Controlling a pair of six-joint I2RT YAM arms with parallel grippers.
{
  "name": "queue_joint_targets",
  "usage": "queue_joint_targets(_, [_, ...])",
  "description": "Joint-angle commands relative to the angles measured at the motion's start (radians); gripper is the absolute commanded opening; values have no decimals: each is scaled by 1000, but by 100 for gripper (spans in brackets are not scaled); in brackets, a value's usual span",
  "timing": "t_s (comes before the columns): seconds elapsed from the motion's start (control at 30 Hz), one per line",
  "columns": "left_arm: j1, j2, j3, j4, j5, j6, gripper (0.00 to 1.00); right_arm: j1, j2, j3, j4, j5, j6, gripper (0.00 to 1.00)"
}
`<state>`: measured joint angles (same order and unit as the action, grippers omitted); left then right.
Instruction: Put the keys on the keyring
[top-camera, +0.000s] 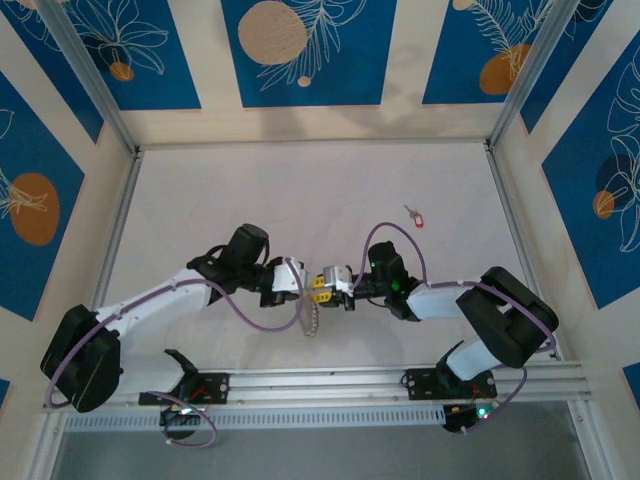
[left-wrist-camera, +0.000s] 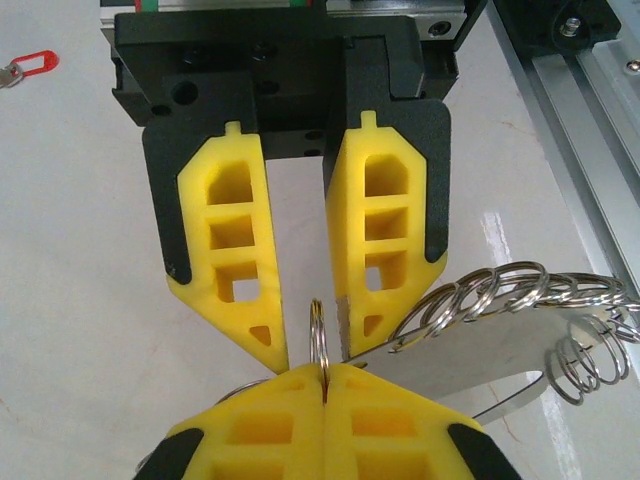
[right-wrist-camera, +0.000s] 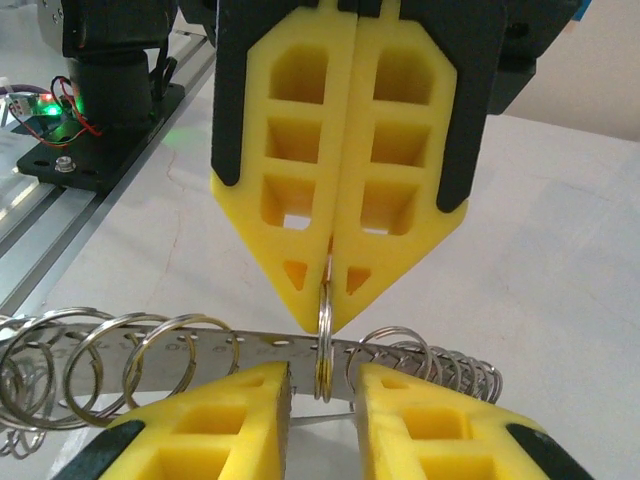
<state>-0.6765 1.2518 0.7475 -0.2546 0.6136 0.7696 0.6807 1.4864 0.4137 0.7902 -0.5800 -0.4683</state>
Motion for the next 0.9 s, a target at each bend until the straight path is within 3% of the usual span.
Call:
queue_joint_targets(0.0, [0, -14, 3, -7, 44, 25, 0, 5, -13, -5, 38, -27, 20, 26])
queue_joint_targets(0.17, [1, -15, 4, -6, 44, 21, 0, 6, -14, -1, 44, -23, 32, 20])
queue_joint_targets(0.3, [1, -23, 15, -22, 35, 8, 2, 8, -15, 2, 20, -7, 18, 6])
queue_joint_targets(0.37, [0, -18, 30, -42, 11, -14, 19, 10, -24, 8, -3, 16, 5, 2])
queue_joint_targets(0.4, [0, -15, 41, -64, 4, -17, 24, 13, -30, 12, -24, 33, -4, 1])
queue_joint_targets(0.57, [1, -55, 41, -127, 20, 16, 28, 33, -94, 63, -223, 100, -52, 0])
queue_joint_targets(0.7, [1, -90, 8, -63, -26, -21, 28, 76, -153, 121, -430, 196, -124, 0])
queue_joint_targets(0.87, [0, -95, -4, -2, -64, -58, 28, 85, -185, 146, -509, 242, -122, 0])
